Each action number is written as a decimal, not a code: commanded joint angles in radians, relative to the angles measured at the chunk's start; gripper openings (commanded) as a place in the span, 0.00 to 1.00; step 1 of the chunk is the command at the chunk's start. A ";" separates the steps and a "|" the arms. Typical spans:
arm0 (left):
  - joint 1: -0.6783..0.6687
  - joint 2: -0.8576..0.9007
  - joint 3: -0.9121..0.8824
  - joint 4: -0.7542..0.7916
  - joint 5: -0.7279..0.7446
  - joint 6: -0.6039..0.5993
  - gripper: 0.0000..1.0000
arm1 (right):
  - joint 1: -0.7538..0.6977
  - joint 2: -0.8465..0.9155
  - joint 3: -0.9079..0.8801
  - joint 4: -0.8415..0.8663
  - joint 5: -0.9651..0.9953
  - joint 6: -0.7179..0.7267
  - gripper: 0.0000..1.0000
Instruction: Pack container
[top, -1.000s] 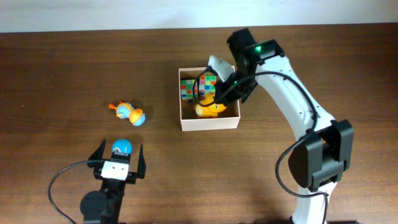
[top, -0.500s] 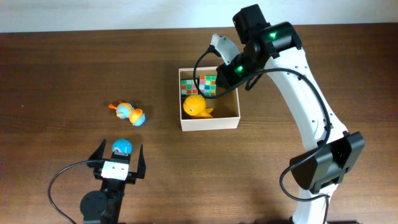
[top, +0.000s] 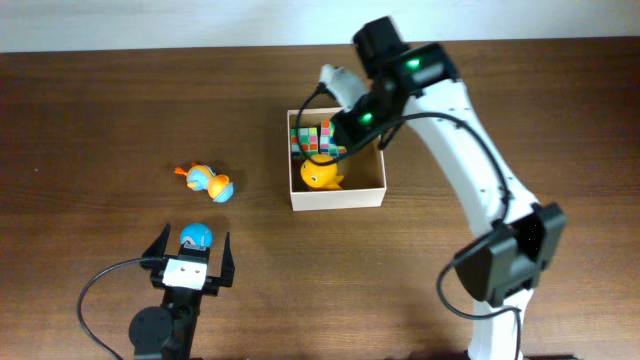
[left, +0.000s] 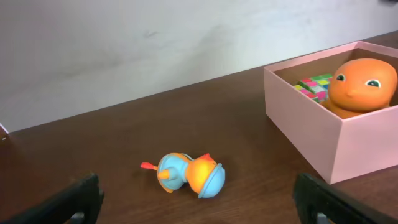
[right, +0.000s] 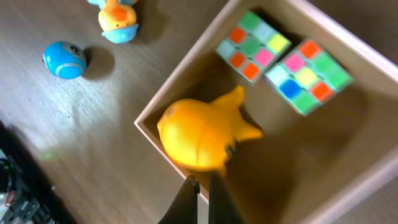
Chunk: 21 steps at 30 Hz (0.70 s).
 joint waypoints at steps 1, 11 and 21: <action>0.006 -0.009 -0.007 0.002 -0.007 0.011 0.99 | 0.046 0.053 -0.017 0.017 0.005 -0.005 0.04; 0.006 -0.009 -0.007 0.002 -0.007 0.011 0.99 | 0.068 0.113 -0.017 0.041 0.005 -0.002 0.04; 0.006 -0.009 -0.007 0.002 -0.007 0.011 0.99 | 0.060 0.116 -0.021 -0.003 0.115 -0.002 0.04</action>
